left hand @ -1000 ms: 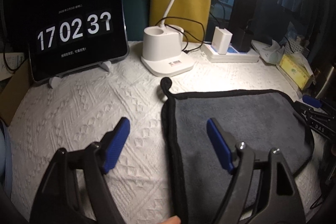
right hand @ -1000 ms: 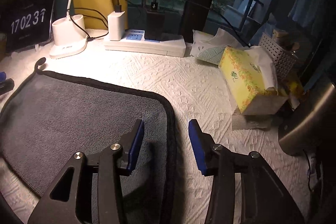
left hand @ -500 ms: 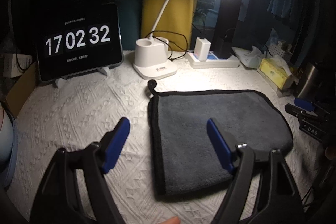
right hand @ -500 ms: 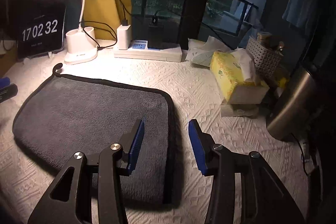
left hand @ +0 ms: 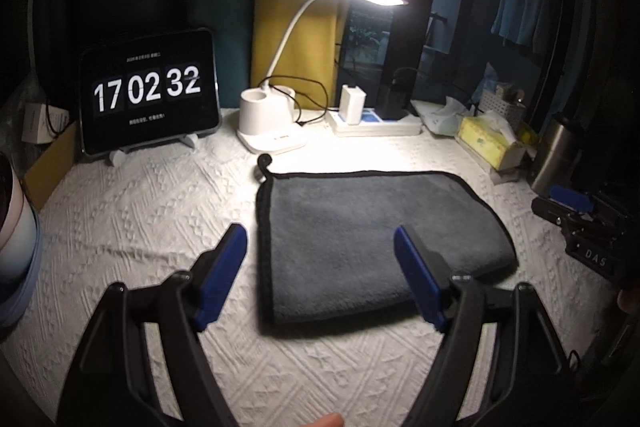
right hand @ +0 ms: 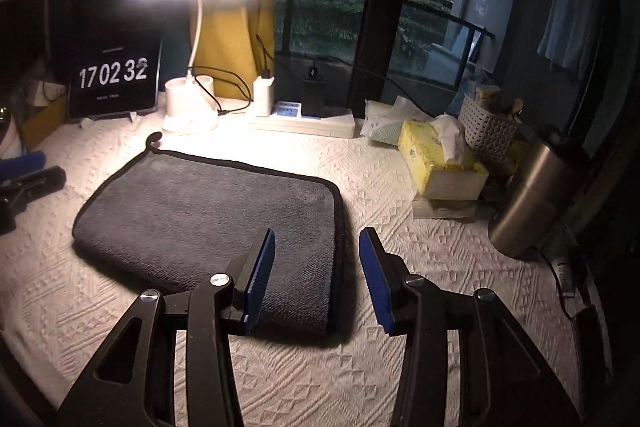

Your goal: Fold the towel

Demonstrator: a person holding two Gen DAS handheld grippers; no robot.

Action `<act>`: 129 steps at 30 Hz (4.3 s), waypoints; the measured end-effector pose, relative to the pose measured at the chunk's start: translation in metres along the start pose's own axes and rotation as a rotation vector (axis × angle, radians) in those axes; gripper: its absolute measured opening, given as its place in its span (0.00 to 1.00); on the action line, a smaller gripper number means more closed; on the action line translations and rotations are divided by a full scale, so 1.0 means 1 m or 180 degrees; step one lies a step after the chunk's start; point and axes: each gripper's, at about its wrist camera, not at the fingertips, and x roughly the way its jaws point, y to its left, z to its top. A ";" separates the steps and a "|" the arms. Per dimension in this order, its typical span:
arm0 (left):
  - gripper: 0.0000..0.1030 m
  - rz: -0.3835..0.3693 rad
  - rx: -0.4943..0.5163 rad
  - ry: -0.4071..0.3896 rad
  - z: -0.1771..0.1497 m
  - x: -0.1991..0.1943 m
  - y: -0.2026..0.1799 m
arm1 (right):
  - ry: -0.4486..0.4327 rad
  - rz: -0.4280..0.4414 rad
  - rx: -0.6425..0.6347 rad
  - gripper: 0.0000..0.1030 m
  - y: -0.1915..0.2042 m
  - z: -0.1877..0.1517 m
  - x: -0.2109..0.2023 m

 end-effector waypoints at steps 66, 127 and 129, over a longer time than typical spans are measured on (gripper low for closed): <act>0.90 -0.0223 0.0327 -0.1260 -0.107 -0.137 -0.035 | -0.1037 0.0107 0.0000 0.53 0.046 -0.100 -0.134; 0.92 -0.0166 0.0319 -0.1310 -0.107 -0.138 -0.036 | -0.1101 0.0074 -0.0003 0.55 0.047 -0.109 -0.139; 0.92 -0.0167 0.0320 -0.1312 -0.108 -0.138 -0.036 | -0.1102 0.0074 -0.0004 0.55 0.047 -0.109 -0.139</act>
